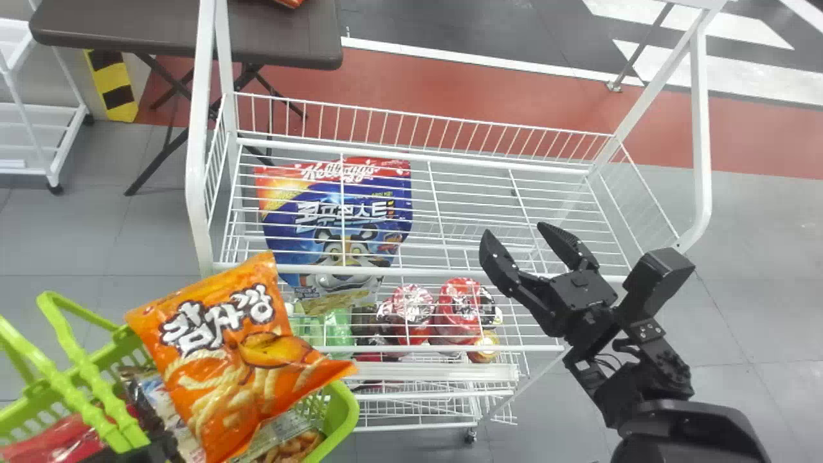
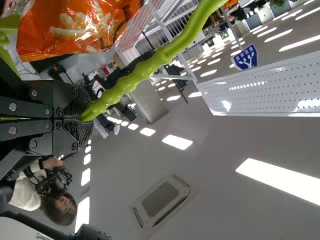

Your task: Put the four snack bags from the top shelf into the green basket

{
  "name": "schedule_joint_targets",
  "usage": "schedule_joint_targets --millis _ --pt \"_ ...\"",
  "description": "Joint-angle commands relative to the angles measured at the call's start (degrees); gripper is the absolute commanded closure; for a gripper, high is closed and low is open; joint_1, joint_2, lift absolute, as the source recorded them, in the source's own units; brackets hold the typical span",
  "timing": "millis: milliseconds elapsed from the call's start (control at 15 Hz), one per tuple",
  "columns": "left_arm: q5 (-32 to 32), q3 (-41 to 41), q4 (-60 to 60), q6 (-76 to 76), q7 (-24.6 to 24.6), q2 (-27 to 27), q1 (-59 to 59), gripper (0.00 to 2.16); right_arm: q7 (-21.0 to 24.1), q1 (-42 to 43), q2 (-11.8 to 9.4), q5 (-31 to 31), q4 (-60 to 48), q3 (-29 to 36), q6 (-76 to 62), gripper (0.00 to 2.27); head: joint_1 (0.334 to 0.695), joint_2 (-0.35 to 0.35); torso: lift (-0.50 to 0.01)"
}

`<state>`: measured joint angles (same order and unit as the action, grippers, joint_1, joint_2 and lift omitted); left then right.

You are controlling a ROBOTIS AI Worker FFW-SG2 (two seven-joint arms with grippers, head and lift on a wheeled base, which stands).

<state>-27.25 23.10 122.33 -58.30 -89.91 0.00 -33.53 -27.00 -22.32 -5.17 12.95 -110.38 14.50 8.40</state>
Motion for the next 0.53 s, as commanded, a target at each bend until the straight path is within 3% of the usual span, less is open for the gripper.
schedule_joint_targets --millis 0,467 --pt "0.0 0.0 0.3 0.2 -0.7 -0.1 -0.3 2.15 0.1 0.0 0.0 -0.2 -0.1 -0.8 0.0 0.08 0.695 -0.246 -0.006" --pt "0.0 -0.1 0.5 0.2 -0.7 -0.1 -0.9 2.15 0.2 -0.4 0.0 -0.4 -0.5 -1.7 0.0 0.08 0.695 -0.220 -0.006"
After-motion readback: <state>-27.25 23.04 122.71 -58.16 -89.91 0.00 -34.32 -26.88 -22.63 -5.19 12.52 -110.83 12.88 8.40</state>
